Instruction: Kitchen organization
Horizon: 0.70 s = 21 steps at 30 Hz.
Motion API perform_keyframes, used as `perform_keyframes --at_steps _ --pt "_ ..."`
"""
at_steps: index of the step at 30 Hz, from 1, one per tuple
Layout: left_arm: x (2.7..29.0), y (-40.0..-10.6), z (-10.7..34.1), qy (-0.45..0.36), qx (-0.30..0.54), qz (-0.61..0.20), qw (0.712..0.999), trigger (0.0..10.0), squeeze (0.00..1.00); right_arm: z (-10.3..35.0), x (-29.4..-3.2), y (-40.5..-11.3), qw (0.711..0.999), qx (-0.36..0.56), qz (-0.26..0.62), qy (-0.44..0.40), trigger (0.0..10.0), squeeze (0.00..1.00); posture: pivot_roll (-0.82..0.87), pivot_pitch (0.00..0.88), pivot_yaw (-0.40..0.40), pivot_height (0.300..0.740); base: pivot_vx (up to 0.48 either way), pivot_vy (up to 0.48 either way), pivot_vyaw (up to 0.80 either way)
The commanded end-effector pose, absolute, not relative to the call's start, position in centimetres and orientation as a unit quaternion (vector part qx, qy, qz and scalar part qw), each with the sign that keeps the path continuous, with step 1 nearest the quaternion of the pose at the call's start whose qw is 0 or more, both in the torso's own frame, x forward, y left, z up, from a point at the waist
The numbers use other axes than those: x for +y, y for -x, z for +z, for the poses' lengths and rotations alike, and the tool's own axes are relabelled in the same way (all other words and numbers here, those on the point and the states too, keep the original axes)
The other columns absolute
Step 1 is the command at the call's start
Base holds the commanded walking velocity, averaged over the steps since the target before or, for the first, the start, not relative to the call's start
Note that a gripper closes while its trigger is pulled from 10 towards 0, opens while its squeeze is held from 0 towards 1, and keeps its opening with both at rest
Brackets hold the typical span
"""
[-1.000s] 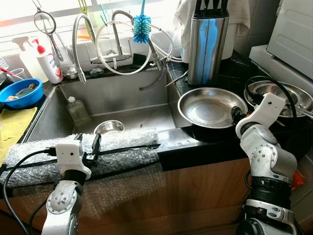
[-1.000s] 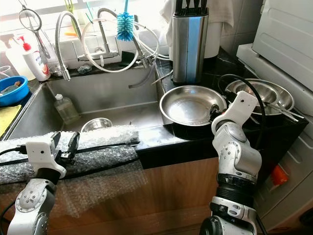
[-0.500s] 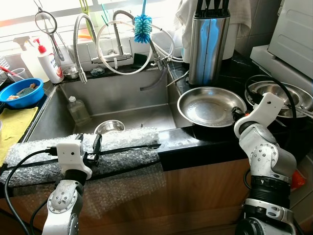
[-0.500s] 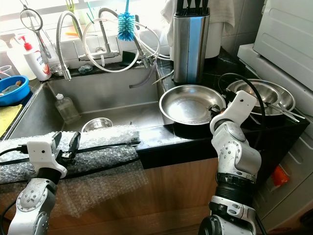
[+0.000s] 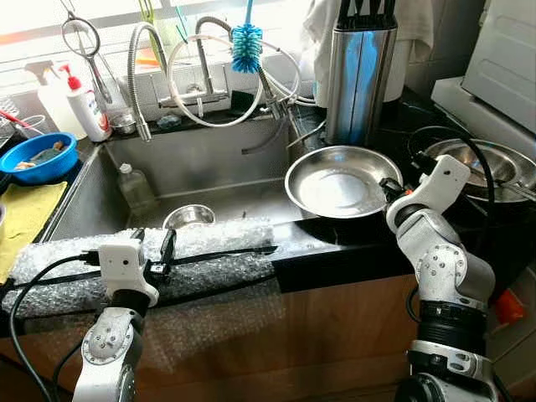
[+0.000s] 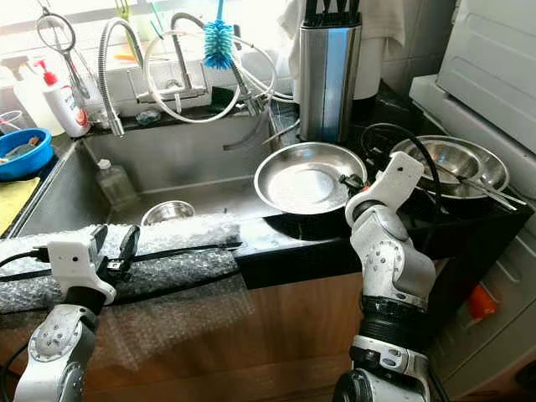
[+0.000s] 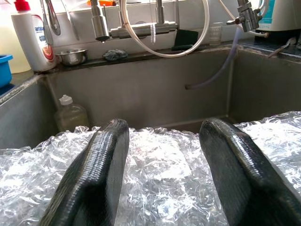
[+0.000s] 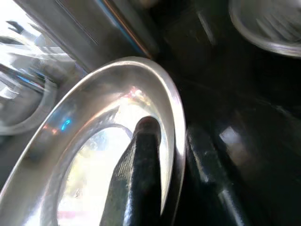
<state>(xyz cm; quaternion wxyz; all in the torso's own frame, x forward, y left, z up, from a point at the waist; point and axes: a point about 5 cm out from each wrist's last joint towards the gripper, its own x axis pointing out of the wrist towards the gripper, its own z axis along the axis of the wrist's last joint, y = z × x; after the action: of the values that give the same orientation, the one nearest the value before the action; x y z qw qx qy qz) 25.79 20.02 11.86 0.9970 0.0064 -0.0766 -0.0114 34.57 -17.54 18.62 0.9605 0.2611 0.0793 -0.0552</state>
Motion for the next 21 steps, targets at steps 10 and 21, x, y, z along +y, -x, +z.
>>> perform_keyframes --at_steps 10,21 --pt "19.7 -26.3 12.0 -0.006 -0.076 -0.007 0.997 10.0 0.0 24.5 -14.5 -34.3 0.956 -0.082 0.083 -0.27 6.1 0.0 -0.12 0.0 0.09 0.74 0.0 0.0 0.0" --pt "19.8 -26.7 12.7 0.021 -0.087 0.007 0.996 10.0 0.0 23.6 -12.4 -33.1 0.955 -0.125 0.198 -0.181 10.0 0.0 -0.12 0.0 0.094 0.74 0.0 0.0 0.0"
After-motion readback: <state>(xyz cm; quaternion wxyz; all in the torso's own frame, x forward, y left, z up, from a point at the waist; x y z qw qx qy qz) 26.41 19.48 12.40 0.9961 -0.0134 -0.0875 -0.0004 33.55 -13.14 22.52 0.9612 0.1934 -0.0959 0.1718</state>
